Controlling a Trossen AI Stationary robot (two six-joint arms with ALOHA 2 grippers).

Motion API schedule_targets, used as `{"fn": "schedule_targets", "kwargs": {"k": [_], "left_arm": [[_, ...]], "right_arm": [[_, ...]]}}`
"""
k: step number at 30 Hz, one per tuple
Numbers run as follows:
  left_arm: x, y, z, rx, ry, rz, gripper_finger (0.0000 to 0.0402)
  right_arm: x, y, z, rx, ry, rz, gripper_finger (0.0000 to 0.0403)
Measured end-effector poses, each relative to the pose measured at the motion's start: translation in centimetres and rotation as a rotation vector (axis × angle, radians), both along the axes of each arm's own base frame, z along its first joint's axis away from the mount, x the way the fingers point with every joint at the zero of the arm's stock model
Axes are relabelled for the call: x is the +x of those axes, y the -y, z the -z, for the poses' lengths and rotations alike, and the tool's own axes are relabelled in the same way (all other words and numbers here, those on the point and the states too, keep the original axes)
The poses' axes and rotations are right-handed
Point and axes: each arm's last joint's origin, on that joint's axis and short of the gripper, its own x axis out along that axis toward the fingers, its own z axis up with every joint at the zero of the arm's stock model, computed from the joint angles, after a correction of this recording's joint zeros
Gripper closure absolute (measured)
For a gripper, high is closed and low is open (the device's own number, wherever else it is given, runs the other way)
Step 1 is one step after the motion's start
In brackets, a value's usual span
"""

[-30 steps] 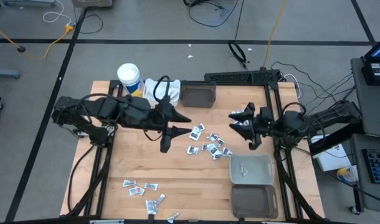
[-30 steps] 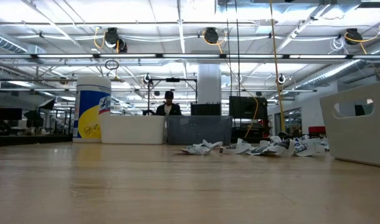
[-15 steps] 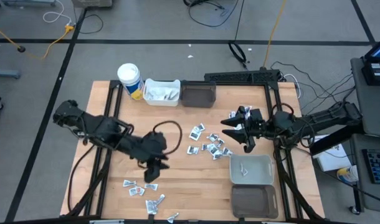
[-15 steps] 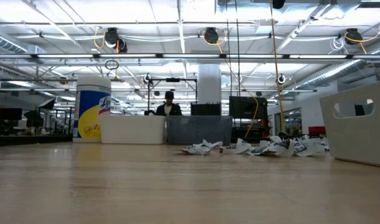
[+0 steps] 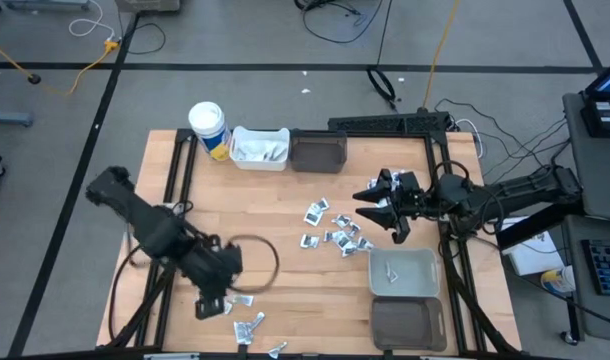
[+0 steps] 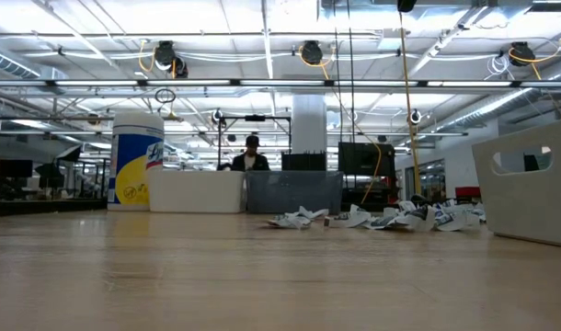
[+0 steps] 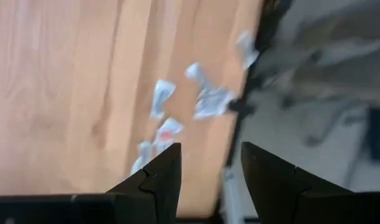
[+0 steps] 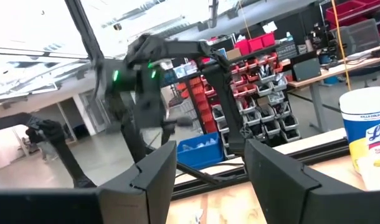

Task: Pick & Place First Aid Supplies
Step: Put the orange ointment pack into the gray bin

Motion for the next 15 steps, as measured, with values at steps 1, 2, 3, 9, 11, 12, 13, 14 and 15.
{"fn": "schedule_targets", "kwargs": {"k": [1,2,3,9,11,12,13,14,15], "left_arm": [[0.3,0.5,0.8,0.031,-0.032,0.025,0.0231],[0.6,1.0,1.7,0.065,-0.060,0.056,0.0231],[0.9,1.4,2.3,0.097,-0.065,0.084,0.0231],[3.1,4.2,6.9,0.244,-0.136,0.225,0.0231],[3.7,5.0,8.5,0.278,-0.166,0.260,0.0231],[3.9,5.3,9.1,0.295,-0.179,0.287,0.0231],[4.1,5.7,9.8,0.320,-0.189,0.312,0.0231],[4.2,6.0,10.5,0.346,-0.195,0.330,0.0231],[4.4,6.3,11.2,0.372,-0.196,0.345,0.0231]], "right_arm": [[0.0,0.0,-0.1,-0.002,0.002,0.000,0.0218],[0.0,0.0,-0.2,-0.002,0.007,0.001,0.0218],[0.0,0.0,-0.3,-0.004,0.008,0.001,0.0218],[0.0,0.0,-0.3,-0.010,-0.021,0.001,0.0218],[0.0,0.0,-0.3,-0.009,-0.018,0.000,0.0218],[0.0,0.0,-0.3,-0.009,-0.019,0.000,0.0218],[0.0,0.0,-0.3,-0.009,-0.019,0.000,0.0218],[0.0,0.0,-0.3,-0.010,-0.020,-0.002,0.0218],[0.0,0.0,-0.3,-0.011,-0.021,-0.007,0.0218]]}}
